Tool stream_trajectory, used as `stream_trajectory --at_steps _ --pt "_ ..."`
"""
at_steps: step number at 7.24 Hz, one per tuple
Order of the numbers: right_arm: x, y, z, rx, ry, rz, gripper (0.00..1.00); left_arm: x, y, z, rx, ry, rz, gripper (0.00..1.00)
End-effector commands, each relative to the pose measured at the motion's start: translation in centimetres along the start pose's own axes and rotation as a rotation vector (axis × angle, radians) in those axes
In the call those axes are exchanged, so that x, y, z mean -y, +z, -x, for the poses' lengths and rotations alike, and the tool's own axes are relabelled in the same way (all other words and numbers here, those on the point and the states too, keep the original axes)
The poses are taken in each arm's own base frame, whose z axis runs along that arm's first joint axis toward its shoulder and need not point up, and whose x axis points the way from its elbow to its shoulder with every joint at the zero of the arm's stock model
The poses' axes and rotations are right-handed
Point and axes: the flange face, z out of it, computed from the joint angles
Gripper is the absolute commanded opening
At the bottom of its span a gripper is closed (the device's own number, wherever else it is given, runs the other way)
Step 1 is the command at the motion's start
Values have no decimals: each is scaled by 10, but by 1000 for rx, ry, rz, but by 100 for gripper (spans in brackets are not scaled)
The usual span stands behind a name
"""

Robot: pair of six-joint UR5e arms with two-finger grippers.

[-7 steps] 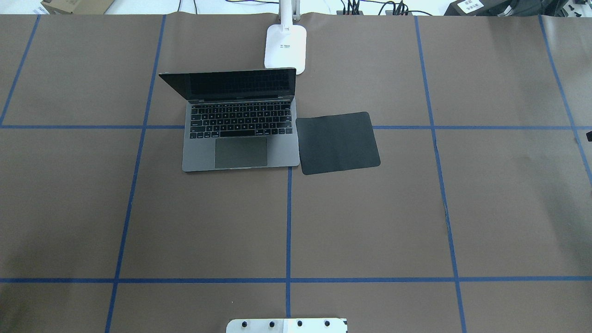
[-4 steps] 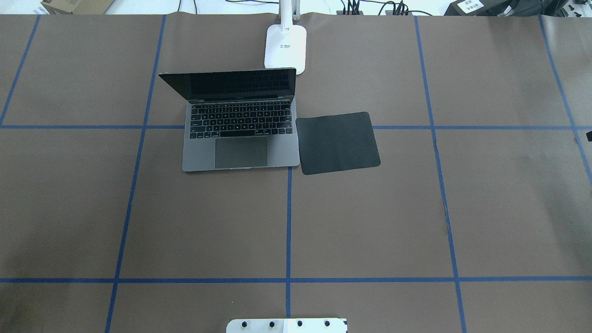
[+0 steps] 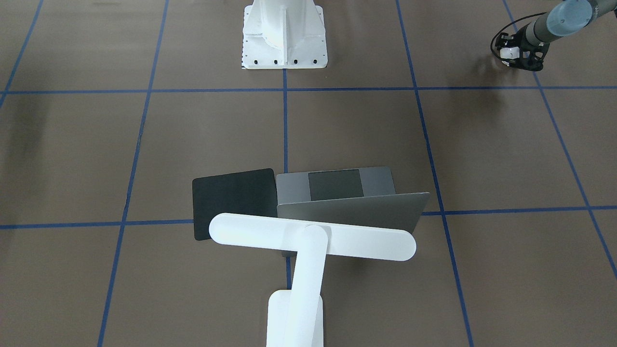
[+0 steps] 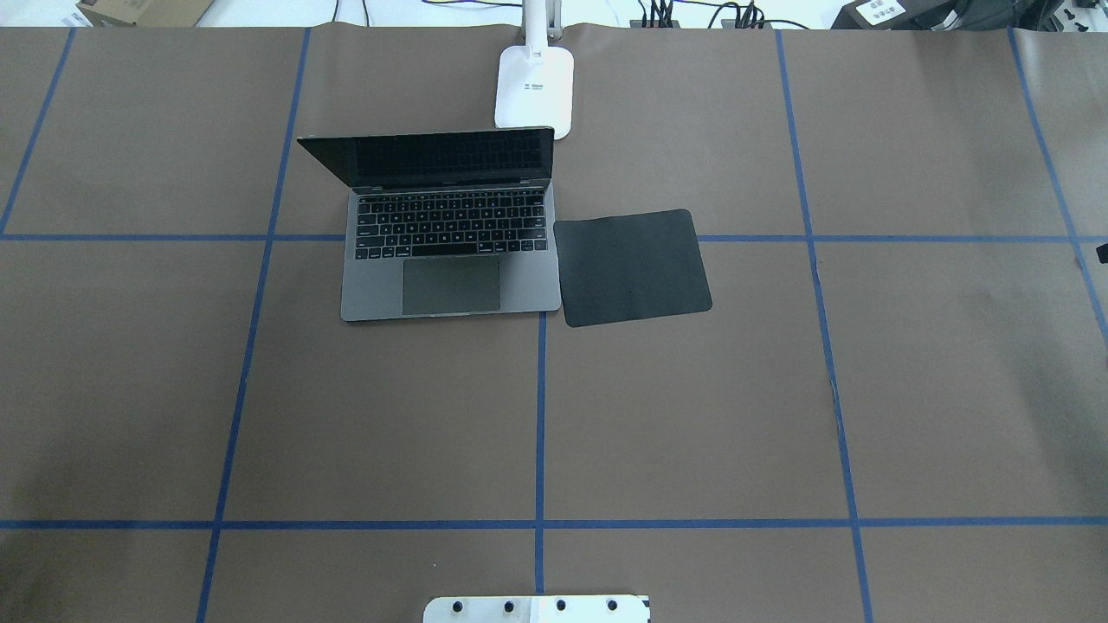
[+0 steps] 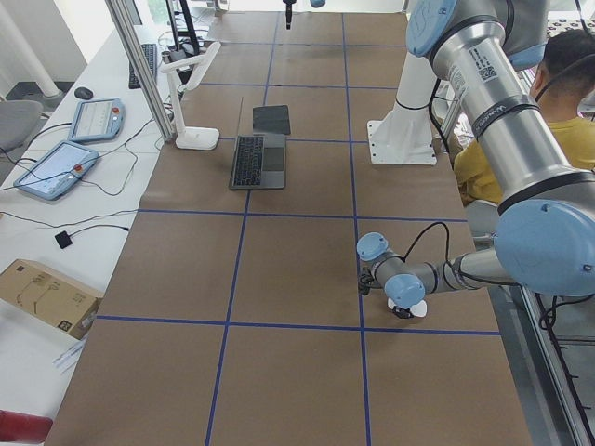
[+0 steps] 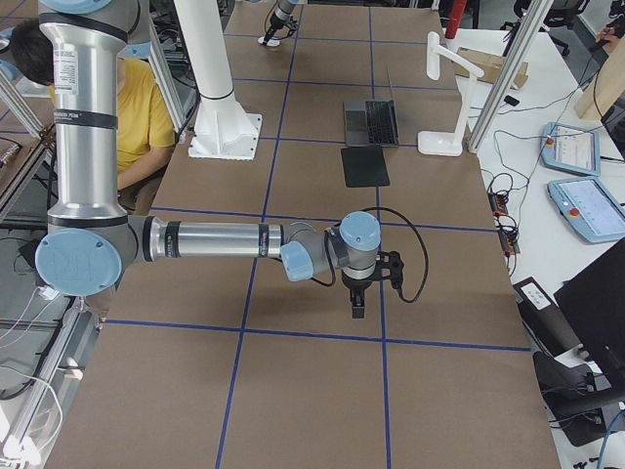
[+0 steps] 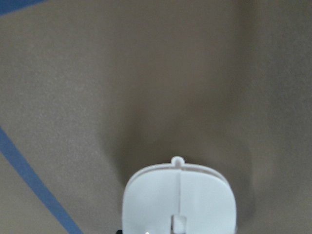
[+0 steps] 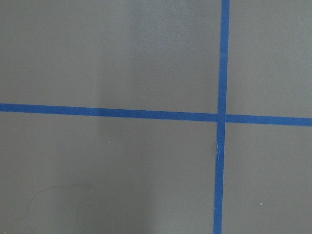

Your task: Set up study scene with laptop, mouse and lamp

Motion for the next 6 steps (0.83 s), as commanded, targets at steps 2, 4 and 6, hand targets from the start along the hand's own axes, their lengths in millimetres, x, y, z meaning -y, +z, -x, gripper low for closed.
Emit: stream_trajectory --at_steps 2,4,6 --pt "2 -1 1 0 -2 -3 100 1 -31 -39 -76 58 -45 62" --pt "1 0 1 0 -1 -2 100 1 -50 -66 -138 54 -45 62" --pt "-1 0 -1 -1 1 1 100 11 -68 -89 -182 13 -82 62"
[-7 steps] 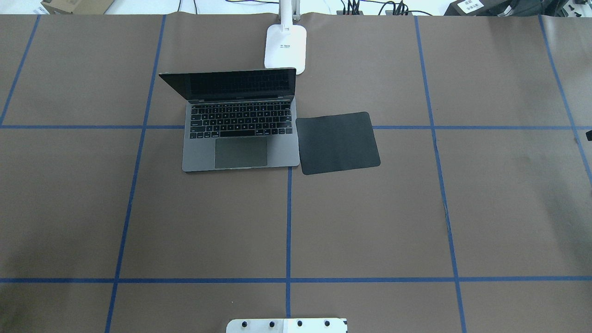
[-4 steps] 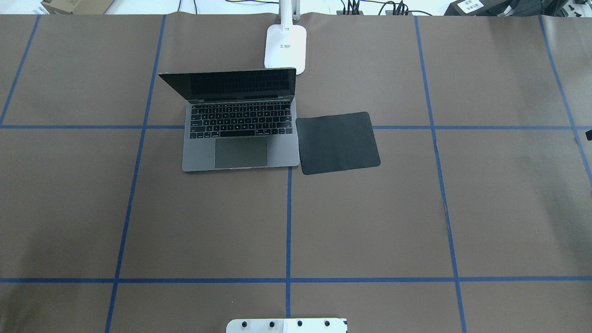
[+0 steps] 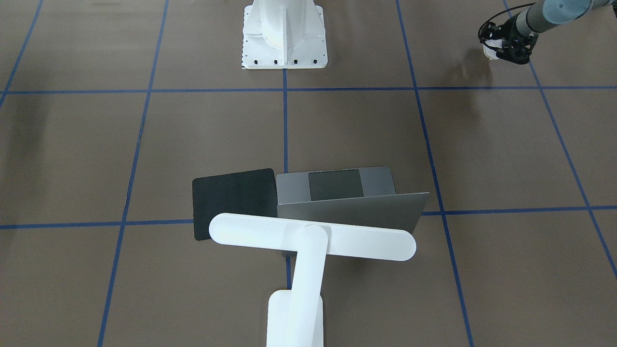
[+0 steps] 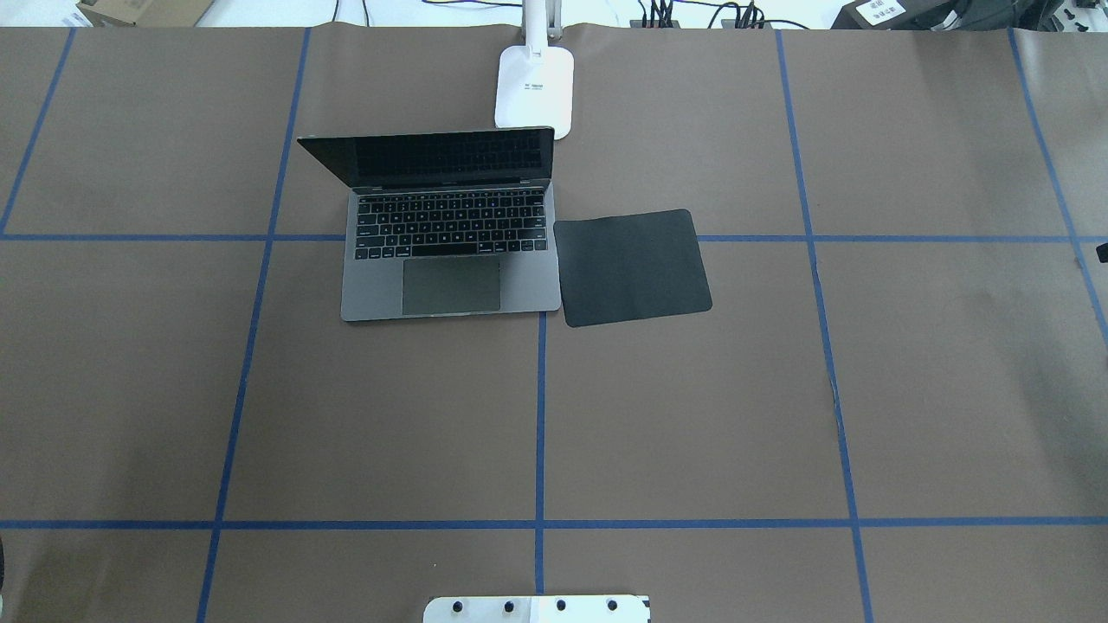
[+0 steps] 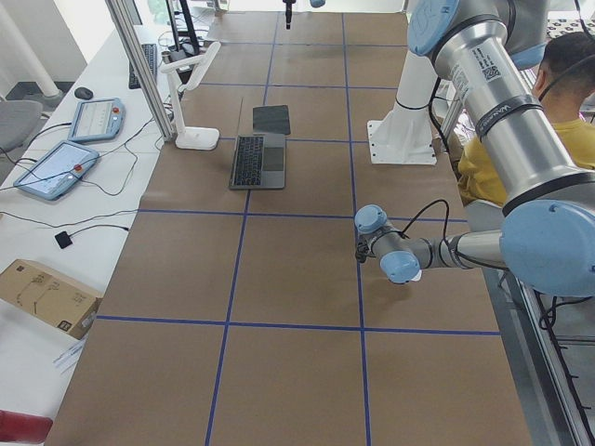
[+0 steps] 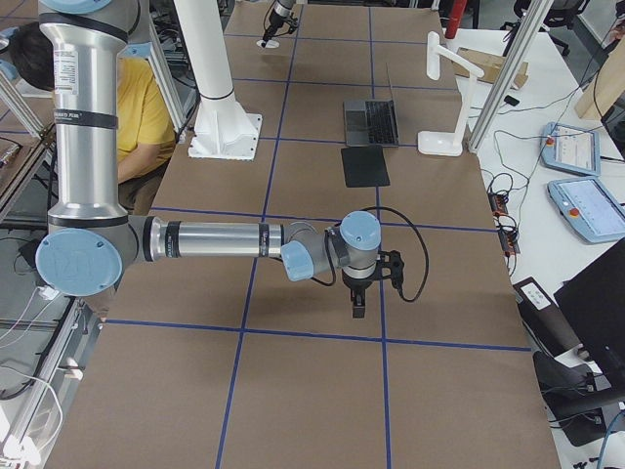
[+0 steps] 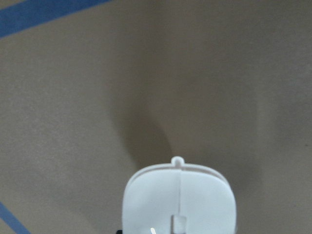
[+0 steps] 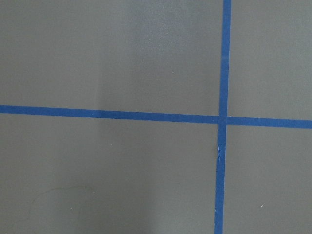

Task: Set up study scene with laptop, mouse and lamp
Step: 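Carry the white mouse with the left gripper toward the mouse pad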

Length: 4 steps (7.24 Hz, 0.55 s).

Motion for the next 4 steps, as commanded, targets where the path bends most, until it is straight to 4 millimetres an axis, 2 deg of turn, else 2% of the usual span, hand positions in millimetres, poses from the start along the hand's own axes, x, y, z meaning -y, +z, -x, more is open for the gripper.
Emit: stream_trajectory --at_steps 1,4 --pt "-1 1 -1 -1 2 2 100 10 -18 -18 -39 -42 -51 62" --pt "-2 1 -2 -1 3 3 100 46 -41 -71 -122 -128 -129 61"
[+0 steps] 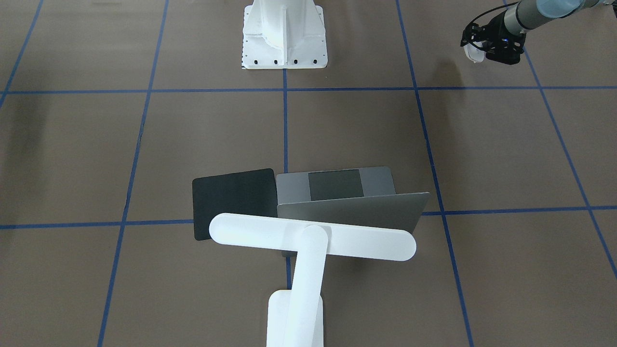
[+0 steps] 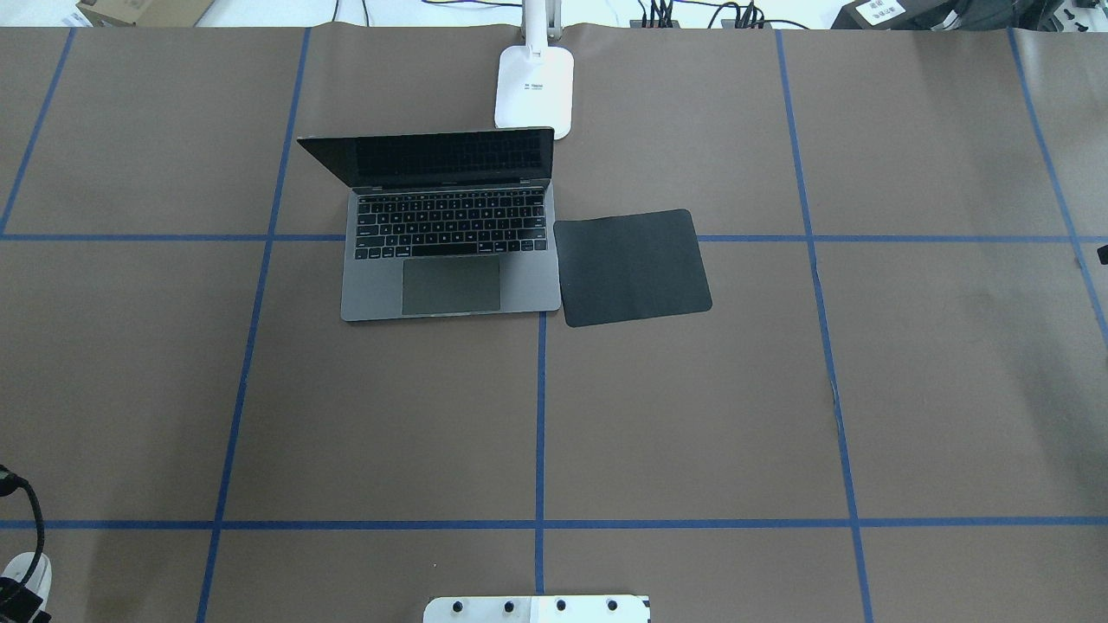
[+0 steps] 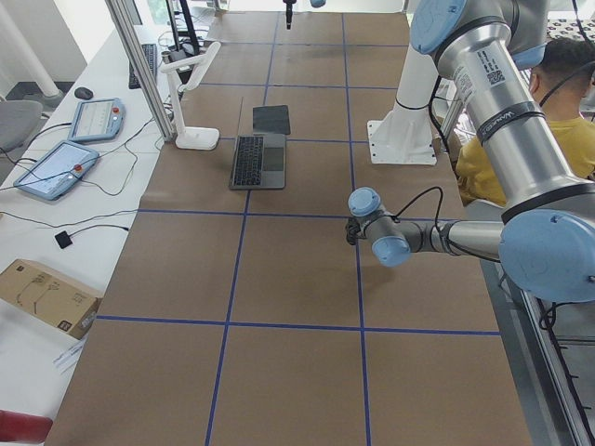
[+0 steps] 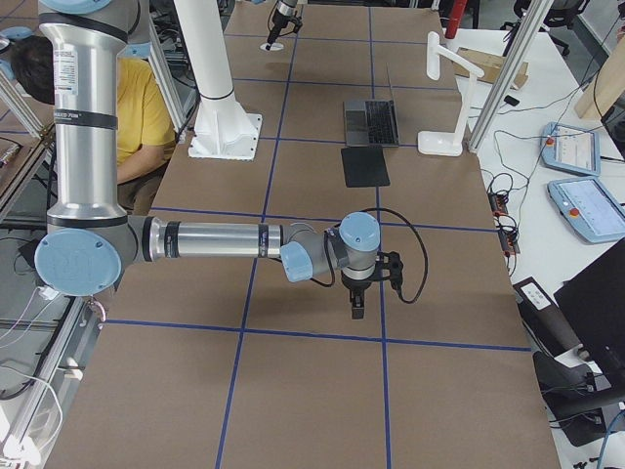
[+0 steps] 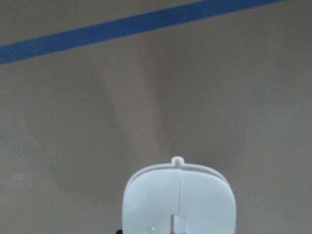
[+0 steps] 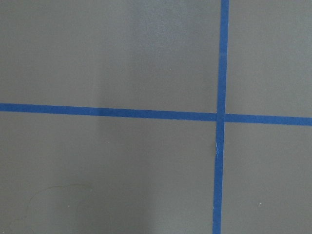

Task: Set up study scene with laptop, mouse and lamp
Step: 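Carry the white mouse with the left gripper toward the mouse pad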

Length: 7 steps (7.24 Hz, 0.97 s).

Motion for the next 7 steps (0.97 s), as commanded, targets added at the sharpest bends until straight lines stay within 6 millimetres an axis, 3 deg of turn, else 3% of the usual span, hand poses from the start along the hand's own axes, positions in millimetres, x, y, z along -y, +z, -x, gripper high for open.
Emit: stream_trajectory --at_steps 1,4,7 --pt "0 1 -1 -1 2 2 100 32 -19 -44 -51 -46 -70 61" --pt "-2 3 -5 -4 9 7 100 107 -53 -145 -40 -111 -126 61" --pt "-5 5 -9 -11 14 11 100 175 -101 -299 18 -167 -156 61"
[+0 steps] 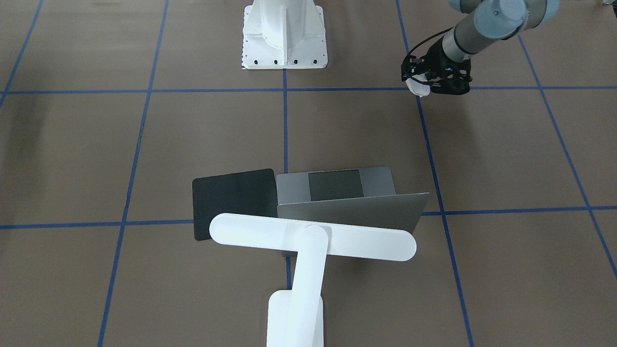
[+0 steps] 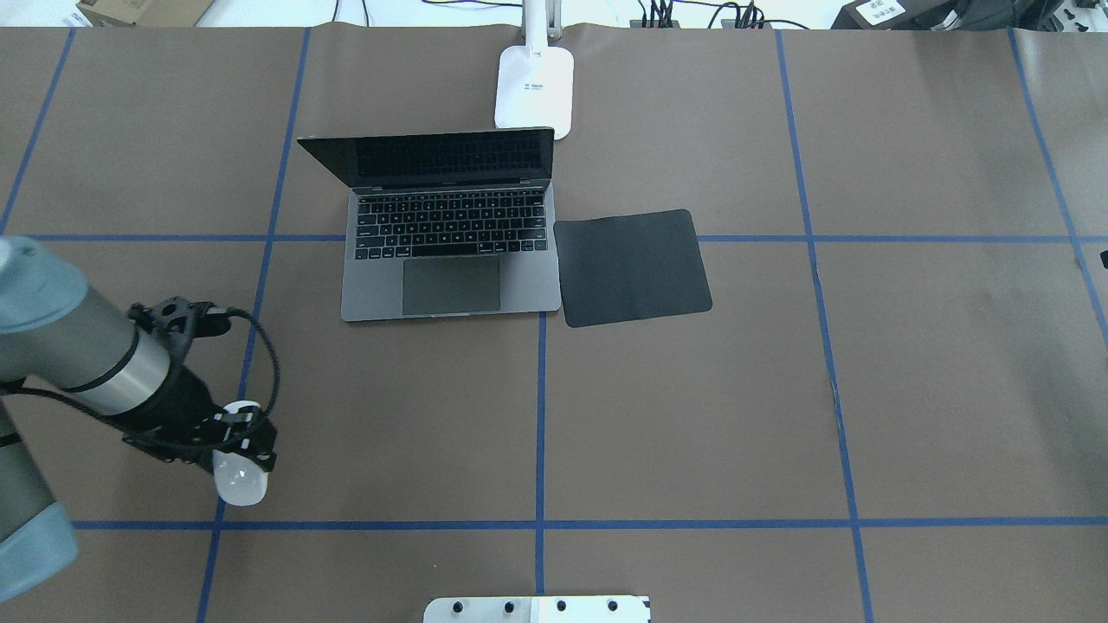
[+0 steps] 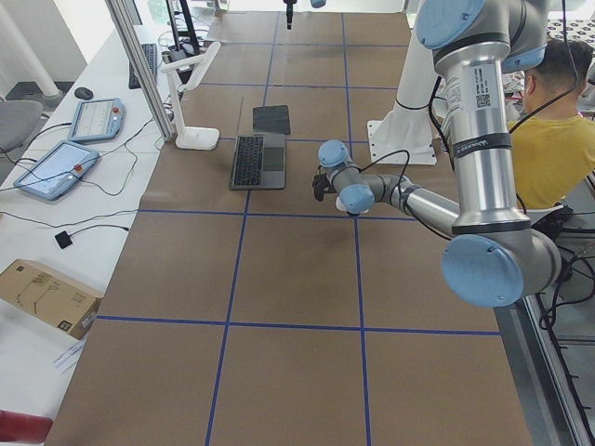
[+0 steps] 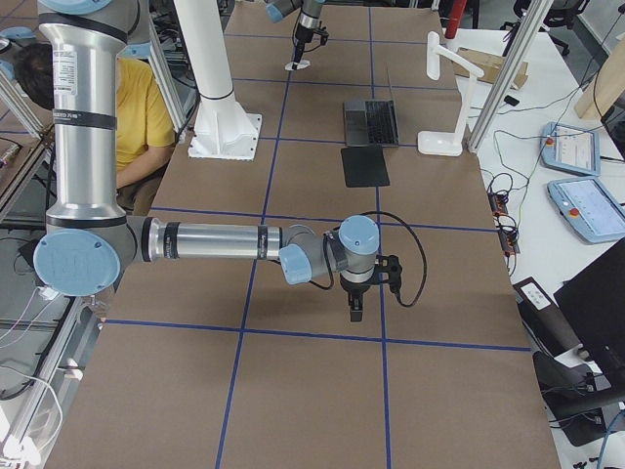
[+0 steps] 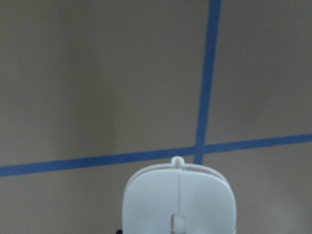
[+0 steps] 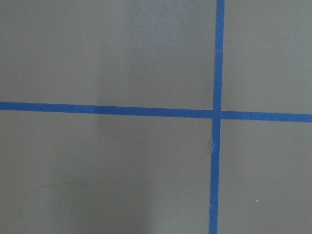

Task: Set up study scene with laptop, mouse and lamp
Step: 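Carry the white mouse with the left gripper toward the mouse pad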

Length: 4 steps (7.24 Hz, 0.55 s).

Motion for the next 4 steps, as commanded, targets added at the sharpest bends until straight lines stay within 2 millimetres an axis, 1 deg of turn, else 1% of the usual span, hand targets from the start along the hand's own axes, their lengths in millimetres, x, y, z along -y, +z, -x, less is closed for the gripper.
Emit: stream_trajectory --at_steps 1,2,3,4 --pt "-11 0 -16 -10 0 5 100 36 -32 -135 47 -35 -20 61" --pt "-24 -3 -36 -19 -21 5 100 52 -35 -173 53 -29 -47 61" --pt "-36 -7 -54 -23 -16 7 100 71 -32 -208 60 -45 -65 61" --pt "-48 -11 -67 -17 -28 6 100 85 -33 -241 64 -55 -79 61"
